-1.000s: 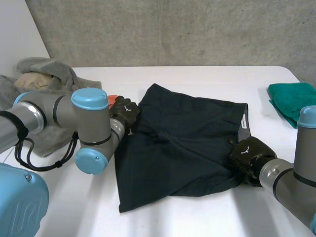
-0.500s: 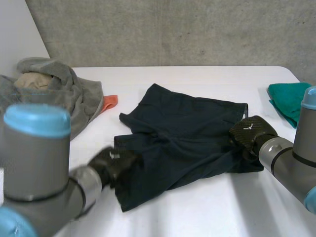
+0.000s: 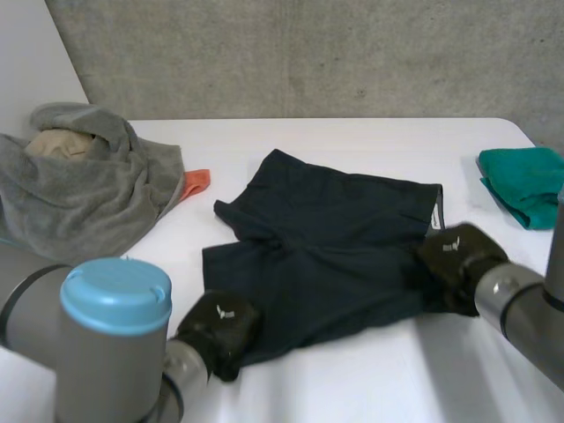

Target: Fold the laundry.

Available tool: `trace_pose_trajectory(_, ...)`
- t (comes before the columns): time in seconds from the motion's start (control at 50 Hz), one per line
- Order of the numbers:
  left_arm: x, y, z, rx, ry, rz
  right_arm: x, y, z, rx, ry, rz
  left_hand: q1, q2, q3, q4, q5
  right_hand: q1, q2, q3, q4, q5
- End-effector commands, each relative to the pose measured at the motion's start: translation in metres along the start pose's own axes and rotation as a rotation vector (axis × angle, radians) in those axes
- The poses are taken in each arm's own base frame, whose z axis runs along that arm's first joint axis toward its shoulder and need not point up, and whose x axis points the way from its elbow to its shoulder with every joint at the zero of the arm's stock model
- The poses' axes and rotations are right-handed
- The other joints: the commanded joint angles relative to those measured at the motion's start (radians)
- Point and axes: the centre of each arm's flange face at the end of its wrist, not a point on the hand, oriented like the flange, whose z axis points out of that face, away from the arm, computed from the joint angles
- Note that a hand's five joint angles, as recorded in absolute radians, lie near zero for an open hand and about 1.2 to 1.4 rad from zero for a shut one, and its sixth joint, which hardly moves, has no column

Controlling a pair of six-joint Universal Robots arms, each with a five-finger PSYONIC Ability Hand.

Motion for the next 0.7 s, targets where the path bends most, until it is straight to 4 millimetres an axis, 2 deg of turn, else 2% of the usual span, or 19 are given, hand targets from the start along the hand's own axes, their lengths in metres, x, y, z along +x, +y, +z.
trace_pose_trajectory(0.02, 0.028, 0.025, -0.069, -0.284, 0.179, 0.271, -0.025, 0.042, -0.045, -0.250, -0.256, -0.344, 0.236, 0.202, 0.208, 0.200, 0.234, 0.291, 0.218, 0.205, 0.196, 0.232)
trace_pose_trajectory(0.08, 0.028, 0.020, -0.069, -0.255, 0.169, 0.272, -0.010, 0.046, -0.033, -0.248, -0.168, -0.301, 0.236, 0.202, 0.208, 0.200, 0.234, 0.291, 0.218, 0.205, 0.196, 0.232)
trace_pose_trajectory(0.22, 0.017, -0.030, -0.045, 0.019, 0.065, 0.240, 0.001, 0.031, -0.022, -0.165, -0.083, -0.225, 0.236, 0.202, 0.208, 0.200, 0.234, 0.291, 0.218, 0.205, 0.196, 0.232)
trace_pose_trajectory(0.24, 0.011, -0.041, -0.037, 0.073, 0.036, 0.228, 0.003, 0.029, -0.020, -0.153, -0.073, -0.214, 0.236, 0.202, 0.208, 0.200, 0.234, 0.291, 0.218, 0.205, 0.196, 0.232)
trace_pose_trajectory(0.3, 0.003, -0.056, -0.017, 0.136, -0.017, 0.214, 0.016, 0.015, -0.011, -0.082, 0.001, -0.172, 0.236, 0.202, 0.208, 0.200, 0.234, 0.291, 0.218, 0.205, 0.196, 0.232)
trace_pose_trajectory(0.32, -0.001, -0.063, -0.002, 0.165, -0.046, 0.215, 0.021, 0.011, -0.007, -0.060, 0.025, -0.161, 0.236, 0.202, 0.208, 0.200, 0.234, 0.291, 0.218, 0.205, 0.196, 0.232)
trace_pose_trajectory(0.34, -0.004, -0.068, 0.006, 0.182, -0.062, 0.218, 0.025, 0.007, -0.002, -0.036, 0.053, -0.151, 0.236, 0.202, 0.208, 0.200, 0.234, 0.291, 0.218, 0.205, 0.196, 0.232)
trace_pose_trajectory(0.38, -0.008, -0.076, 0.019, 0.213, -0.092, 0.227, 0.034, -0.001, 0.013, 0.015, 0.105, -0.132, 0.236, 0.202, 0.208, 0.200, 0.234, 0.291, 0.218, 0.205, 0.196, 0.232)
trace_pose_trajectory(0.4, -0.015, -0.086, 0.034, 0.256, -0.128, 0.237, 0.037, -0.003, 0.019, 0.031, 0.122, -0.127, 0.236, 0.202, 0.208, 0.200, 0.234, 0.291, 0.218, 0.205, 0.196, 0.232)
trace_pose_trajectory(0.44, -0.022, -0.095, 0.051, 0.293, -0.166, 0.252, 0.045, -0.009, 0.036, 0.081, 0.171, -0.124, 0.236, 0.202, 0.208, 0.200, 0.234, 0.291, 0.218, 0.205, 0.196, 0.232)
trace_pose_trajectory(0.46, -0.029, -0.101, 0.069, 0.323, -0.203, 0.267, 0.048, -0.011, 0.041, 0.095, 0.185, -0.124, 0.236, 0.202, 0.208, 0.200, 0.234, 0.291, 0.218, 0.205, 0.196, 0.232)
trace_pose_trajectory(0.5, -0.037, -0.107, 0.086, 0.352, -0.237, 0.289, 0.051, -0.014, 0.053, 0.124, 0.210, -0.129, 0.236, 0.202, 0.208, 0.200, 0.234, 0.291, 0.218, 0.205, 0.196, 0.232)
trace_pose_trajectory(0.54, -0.049, -0.118, 0.108, 0.408, -0.302, 0.324, 0.051, -0.019, 0.075, 0.173, 0.239, -0.143, 0.236, 0.202, 0.208, 0.200, 0.234, 0.291, 0.218, 0.205, 0.196, 0.232)
trace_pose_trajectory(0.58, -0.052, -0.125, 0.122, 0.448, -0.336, 0.352, 0.051, -0.021, 0.091, 0.198, 0.263, -0.150, 0.236, 0.202, 0.208, 0.200, 0.234, 0.291, 0.218, 0.205, 0.196, 0.232)
trace_pose_trajectory(0.6, -0.054, -0.128, 0.130, 0.465, -0.355, 0.364, 0.050, -0.024, 0.108, 0.221, 0.287, -0.158, 0.236, 0.202, 0.208, 0.200, 0.234, 0.291, 0.218, 0.205, 0.196, 0.232)
trace_pose_trajectory(0.62, -0.057, -0.134, 0.143, 0.503, -0.395, 0.384, 0.049, -0.025, 0.116, 0.231, 0.301, -0.165, 0.236, 0.202, 0.208, 0.200, 0.234, 0.291, 0.218, 0.205, 0.196, 0.232)
trace_pose_trajectory(0.7, -0.068, -0.142, 0.167, 0.539, -0.513, 0.369, 0.053, -0.029, 0.153, 0.266, 0.383, -0.175, 0.236, 0.202, 0.208, 0.200, 0.234, 0.291, 0.218, 0.205, 0.196, 0.232)
